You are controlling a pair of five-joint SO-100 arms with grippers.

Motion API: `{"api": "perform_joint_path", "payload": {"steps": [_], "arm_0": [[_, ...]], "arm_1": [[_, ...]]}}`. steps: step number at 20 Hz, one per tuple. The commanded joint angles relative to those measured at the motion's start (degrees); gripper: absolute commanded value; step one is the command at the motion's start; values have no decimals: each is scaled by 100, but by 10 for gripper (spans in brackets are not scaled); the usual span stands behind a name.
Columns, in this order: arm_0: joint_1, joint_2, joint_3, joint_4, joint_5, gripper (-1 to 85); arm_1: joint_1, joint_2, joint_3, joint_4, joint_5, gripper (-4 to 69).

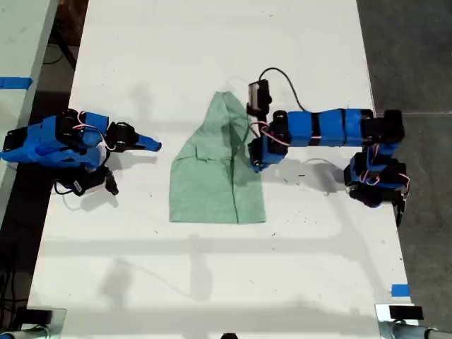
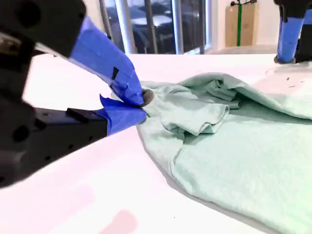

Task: Fold t shirt

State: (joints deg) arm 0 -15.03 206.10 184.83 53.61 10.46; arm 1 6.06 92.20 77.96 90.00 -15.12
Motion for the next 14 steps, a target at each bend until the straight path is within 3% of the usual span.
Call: {"api": "perform_joint_path", "payload": {"steps": [1, 6, 8, 10, 12, 14], "arm_0": [[-9, 53, 0, 18, 0, -1], [-26, 53, -18, 0, 0, -1], [-26, 53, -18, 0, 0, -1], [-26, 53, -26, 9, -9, -1], [-44, 53, -26, 18, -9, -1], [-79, 53, -9, 9, -9, -1]], "arm_1": [[88, 2162, 1731, -413, 202, -17], [70, 5555, 6451, -2584, 519, -16], [211, 7119, 7998, -3182, 448, -11], [422, 9053, 9176, -2848, 448, 22], [545, 10925, 9967, -1775, 589, 22], [527, 10898, 9958, -1898, 580, 22]]}}
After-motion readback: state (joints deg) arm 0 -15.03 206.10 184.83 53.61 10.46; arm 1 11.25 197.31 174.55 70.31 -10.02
